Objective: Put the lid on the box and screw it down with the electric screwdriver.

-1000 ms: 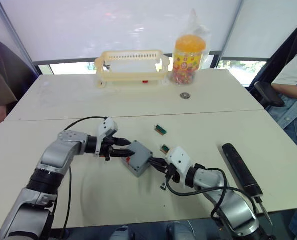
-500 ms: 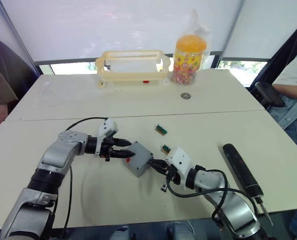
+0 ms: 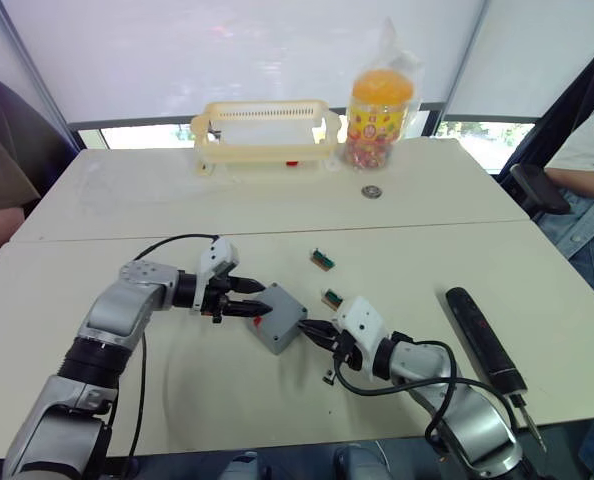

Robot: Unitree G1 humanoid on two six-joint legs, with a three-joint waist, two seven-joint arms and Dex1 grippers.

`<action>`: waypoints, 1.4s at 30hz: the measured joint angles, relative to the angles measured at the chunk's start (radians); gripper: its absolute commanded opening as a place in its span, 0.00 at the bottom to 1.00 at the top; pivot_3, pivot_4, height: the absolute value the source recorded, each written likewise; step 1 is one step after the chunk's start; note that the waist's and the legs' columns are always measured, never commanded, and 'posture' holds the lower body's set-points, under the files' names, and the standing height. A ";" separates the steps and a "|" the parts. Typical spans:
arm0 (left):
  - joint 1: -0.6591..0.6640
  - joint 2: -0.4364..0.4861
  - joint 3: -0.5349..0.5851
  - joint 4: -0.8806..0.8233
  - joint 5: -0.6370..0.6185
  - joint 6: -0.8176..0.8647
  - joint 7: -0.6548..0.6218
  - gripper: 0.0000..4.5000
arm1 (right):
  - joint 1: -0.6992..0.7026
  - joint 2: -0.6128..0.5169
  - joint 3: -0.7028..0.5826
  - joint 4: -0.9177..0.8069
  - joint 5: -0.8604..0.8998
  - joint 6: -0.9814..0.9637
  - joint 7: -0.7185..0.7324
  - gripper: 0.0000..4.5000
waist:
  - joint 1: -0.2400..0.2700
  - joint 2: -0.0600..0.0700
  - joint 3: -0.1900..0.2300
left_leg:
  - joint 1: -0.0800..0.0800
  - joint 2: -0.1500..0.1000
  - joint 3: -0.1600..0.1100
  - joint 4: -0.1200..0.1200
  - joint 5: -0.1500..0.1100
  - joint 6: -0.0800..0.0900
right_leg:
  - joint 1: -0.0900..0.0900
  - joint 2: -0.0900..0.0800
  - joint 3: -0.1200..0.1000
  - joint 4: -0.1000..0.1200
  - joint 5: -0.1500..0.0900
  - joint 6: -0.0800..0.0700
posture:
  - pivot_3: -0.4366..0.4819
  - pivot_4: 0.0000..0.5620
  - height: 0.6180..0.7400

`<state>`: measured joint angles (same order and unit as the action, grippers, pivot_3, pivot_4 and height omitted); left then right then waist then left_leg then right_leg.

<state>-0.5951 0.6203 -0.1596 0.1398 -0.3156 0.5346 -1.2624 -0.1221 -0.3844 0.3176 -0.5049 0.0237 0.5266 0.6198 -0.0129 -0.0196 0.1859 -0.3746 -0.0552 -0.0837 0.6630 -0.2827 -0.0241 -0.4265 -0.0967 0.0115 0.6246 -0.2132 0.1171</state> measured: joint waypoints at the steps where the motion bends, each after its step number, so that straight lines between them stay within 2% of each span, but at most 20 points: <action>1: 0.000 0.000 0.001 0.000 0.000 -0.002 0.000 0.58 | 0.000 0.000 0.000 0.000 0.000 0.000 -0.001 0.04 | 0.000 0.000 0.000 | 0.000 0.000 0.000 0.000 0.000 0.000 | 0.000 0.000 0.000 0.000 0.000 0.000 | 0.48 0.27 1.00; 7: -0.011 0.004 0.017 0.016 -0.024 0.032 -0.005 0.58 | -0.001 0.004 -0.015 -0.007 0.005 0.004 -0.015 0.04 | 0.000 0.000 0.001 | 0.000 0.000 0.000 0.000 0.000 0.000 | 0.000 0.000 0.000 0.000 0.000 0.000 | 0.48 0.27 1.00; 9: -0.029 0.032 0.034 0.008 -0.062 0.085 -0.018 0.58 | 0.000 0.001 -0.038 -0.037 0.024 0.016 -0.018 0.04 | -0.001 -0.001 0.002 | -0.001 0.000 0.000 0.000 0.000 0.000 | -0.001 0.000 0.000 0.000 0.000 0.000 | 0.48 0.27 1.00; 14: -0.068 0.152 0.155 -0.068 -0.168 0.201 -0.043 0.58 | 0.025 -0.037 -0.118 -0.158 0.091 0.090 -0.015 0.04 | -0.004 0.000 0.002 | -0.001 0.001 0.000 -0.001 0.000 0.000 | -0.001 0.000 0.000 -0.001 0.000 0.001 | 0.48 0.27 1.00; 16: -0.065 0.163 0.183 -0.090 -0.189 0.221 -0.030 0.58 | 0.029 -0.047 -0.139 -0.184 0.118 0.122 -0.015 0.04 | -0.002 0.000 0.002 | -0.001 0.001 0.000 -0.001 0.000 0.000 | -0.001 0.000 0.000 -0.001 0.000 0.001 | 0.48 0.27 1.00; 17: -0.053 0.163 0.186 -0.104 -0.191 0.224 -0.010 0.58 | 0.031 -0.054 -0.150 -0.199 0.134 0.142 -0.015 0.09 | 0.000 0.000 0.002 | -0.001 0.002 -0.001 -0.001 0.000 0.001 | 0.000 0.000 0.000 -0.001 0.000 0.001 | 0.48 0.27 1.00; 19: -0.017 0.154 0.192 -0.105 -0.191 0.223 0.037 0.69 | 0.035 -0.061 -0.181 -0.221 0.163 0.173 -0.016 0.21 | 0.001 0.000 0.002 | -0.001 0.001 0.000 -0.001 0.000 0.001 | 0.000 -0.001 0.000 -0.003 0.000 0.001 | 0.48 0.27 1.00; 20: -0.002 0.140 0.199 -0.095 -0.186 0.219 0.068 0.77 | 0.035 -0.066 -0.195 -0.226 0.179 0.189 -0.017 0.33 | 0.001 0.000 0.002 | -0.001 0.001 -0.001 -0.001 0.000 0.001 | 0.000 -0.001 0.000 -0.003 0.000 0.001 | 0.48 0.27 1.00; 22: 0.020 0.114 0.212 -0.060 -0.171 0.192 0.119 0.99 | 0.033 -0.069 -0.206 -0.229 0.200 0.215 -0.018 0.58 | 0.001 0.000 0.002 | -0.001 0.002 -0.001 -0.001 0.000 0.001 | 0.000 0.000 0.000 -0.004 0.000 0.001 | 0.48 0.27 1.00; 25: 0.047 0.092 0.194 -0.021 -0.103 0.097 0.175 1.00 | 0.018 -0.083 -0.185 -0.225 0.237 0.283 -0.007 0.91 | 0.001 0.000 0.002 | -0.001 0.001 0.000 -0.001 0.000 0.001 | 0.000 0.000 0.000 -0.004 0.000 0.001 | 0.48 0.27 1.00; 30: 0.040 0.001 0.093 0.132 0.020 -0.075 0.218 1.00 | -0.034 -0.058 -0.101 -0.166 0.285 0.368 -0.003 0.91 | 0.003 0.000 0.002 | -0.002 0.000 0.000 -0.001 0.000 0.001 | 0.000 -0.001 0.000 -0.005 0.000 0.000 | 0.48 0.27 1.00; 36: -0.085 -0.053 0.059 0.369 0.121 -0.246 0.257 1.00 | -0.086 -0.059 -0.028 -0.072 0.241 0.350 -0.046 0.91 | 0.003 -0.001 0.002 | -0.003 -0.001 0.000 -0.001 0.000 0.001 | 0.000 -0.001 -0.001 -0.006 0.000 0.001 | 0.48 0.27 1.00; 42: -0.067 -0.068 0.031 0.406 0.155 -0.308 0.217 1.00 | -0.104 -0.056 0.011 0.007 0.165 0.297 -0.101 0.91 | -0.002 0.000 0.002 | -0.003 -0.001 0.000 -0.001 -0.001 0.001 | -0.001 0.000 -0.001 -0.006 0.000 0.001 | 0.48 0.27 1.00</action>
<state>-0.6626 0.5524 -0.1281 0.5459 -0.1603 0.2267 -1.0456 -0.2259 -0.4407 0.3284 -0.4983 0.1890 0.8231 0.5184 -0.0144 -0.0199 0.1880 -0.3775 -0.0559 -0.0834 0.6620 -0.2832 -0.0232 -0.4276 -0.0972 0.0108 0.6189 -0.2129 0.1179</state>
